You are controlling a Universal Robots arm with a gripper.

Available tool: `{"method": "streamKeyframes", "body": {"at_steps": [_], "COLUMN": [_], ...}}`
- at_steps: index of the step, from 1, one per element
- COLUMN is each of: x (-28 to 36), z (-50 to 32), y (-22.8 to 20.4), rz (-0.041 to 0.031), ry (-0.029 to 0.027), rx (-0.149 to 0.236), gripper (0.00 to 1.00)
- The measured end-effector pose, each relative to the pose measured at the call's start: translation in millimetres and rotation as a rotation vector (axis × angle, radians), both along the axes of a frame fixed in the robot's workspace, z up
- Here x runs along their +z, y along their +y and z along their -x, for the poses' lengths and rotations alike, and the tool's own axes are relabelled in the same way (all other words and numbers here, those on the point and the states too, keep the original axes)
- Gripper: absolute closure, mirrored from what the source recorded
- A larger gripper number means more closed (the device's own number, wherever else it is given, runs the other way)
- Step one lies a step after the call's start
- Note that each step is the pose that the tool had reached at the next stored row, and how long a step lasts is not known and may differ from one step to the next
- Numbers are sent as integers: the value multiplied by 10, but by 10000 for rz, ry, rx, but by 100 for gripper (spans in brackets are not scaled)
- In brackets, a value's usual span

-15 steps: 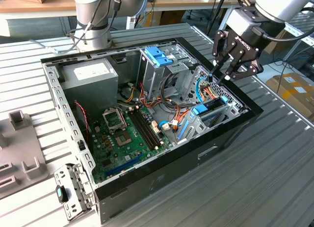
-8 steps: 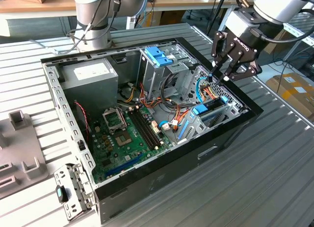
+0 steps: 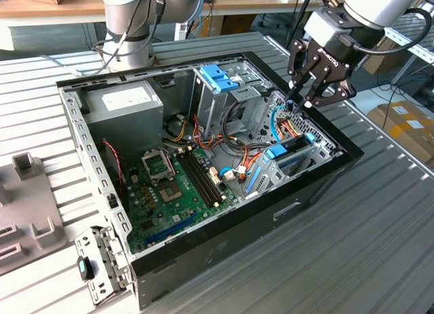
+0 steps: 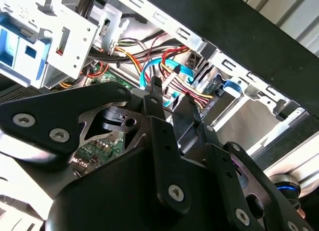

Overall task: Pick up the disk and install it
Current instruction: 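Insert the second disk wire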

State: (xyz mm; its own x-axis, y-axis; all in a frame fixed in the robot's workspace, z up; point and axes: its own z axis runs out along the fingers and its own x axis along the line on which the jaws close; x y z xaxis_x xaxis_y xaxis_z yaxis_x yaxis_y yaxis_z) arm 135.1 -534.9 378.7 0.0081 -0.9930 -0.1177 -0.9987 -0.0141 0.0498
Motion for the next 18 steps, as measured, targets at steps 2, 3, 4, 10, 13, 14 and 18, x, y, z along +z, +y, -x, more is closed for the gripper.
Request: {"method": "streamKeyframes", "body": {"at_steps": [2,3,4,10,13,14,18], "x": [0,0,0,0,0,0,0], "z": [18,18,26,95,114,114,116], "y": [0,2,3,3,2,2,2], "rz": [2,1,1,1,1,2,1], "ry": [0,0,0,0,0,0,0], "rx": [2,3,1,3,3,4,3], "gripper": [64,64,64,64,64,64,64]}}
